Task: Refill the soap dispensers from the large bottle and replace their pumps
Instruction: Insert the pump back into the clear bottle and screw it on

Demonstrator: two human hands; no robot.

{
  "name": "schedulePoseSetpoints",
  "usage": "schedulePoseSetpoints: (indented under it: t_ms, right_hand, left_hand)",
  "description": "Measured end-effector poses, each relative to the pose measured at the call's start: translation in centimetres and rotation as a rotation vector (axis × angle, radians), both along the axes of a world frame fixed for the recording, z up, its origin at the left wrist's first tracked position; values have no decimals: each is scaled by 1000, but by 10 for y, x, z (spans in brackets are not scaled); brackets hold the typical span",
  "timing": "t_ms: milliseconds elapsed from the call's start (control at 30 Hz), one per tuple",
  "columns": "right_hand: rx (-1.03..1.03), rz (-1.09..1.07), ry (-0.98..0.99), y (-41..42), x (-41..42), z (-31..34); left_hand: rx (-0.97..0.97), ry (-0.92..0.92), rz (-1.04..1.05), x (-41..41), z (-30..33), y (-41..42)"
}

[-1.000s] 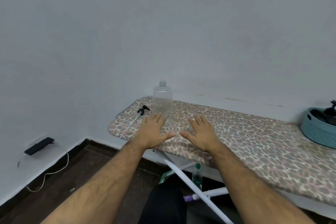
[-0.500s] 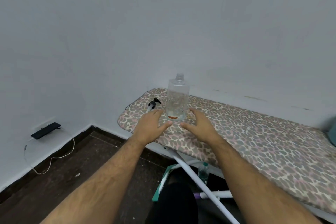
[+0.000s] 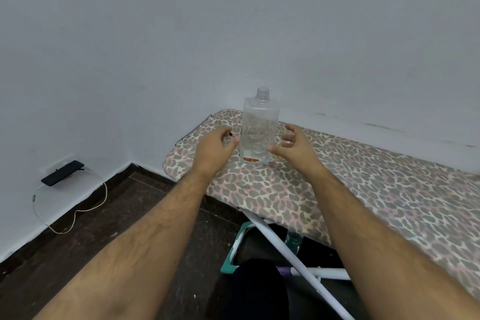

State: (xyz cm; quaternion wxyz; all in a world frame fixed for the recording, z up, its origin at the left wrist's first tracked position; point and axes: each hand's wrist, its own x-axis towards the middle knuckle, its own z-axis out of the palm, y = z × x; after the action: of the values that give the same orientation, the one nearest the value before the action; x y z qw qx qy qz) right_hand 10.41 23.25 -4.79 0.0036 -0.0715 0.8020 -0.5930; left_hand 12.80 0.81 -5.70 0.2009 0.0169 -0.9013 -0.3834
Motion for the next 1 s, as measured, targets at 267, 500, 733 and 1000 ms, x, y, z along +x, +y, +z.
schedulePoseSetpoints:
  t_ms: [267, 500, 733, 1000]
  right_hand:
    - [-77, 143, -9, -6, -27, 6]
    - [-118, 206, 2, -16, -37, 9]
    - [-82, 150, 24, -18, -40, 7]
    - [-103, 58, 70, 16, -17, 14]
  left_hand:
    - [-118, -67, 222, -36, 11, -22]
    - [-386, -345, 282, -58, 8, -15]
    - [-395, -330, 288, -60, 2, -12]
    - [-117, -150, 177, -57, 30, 11]
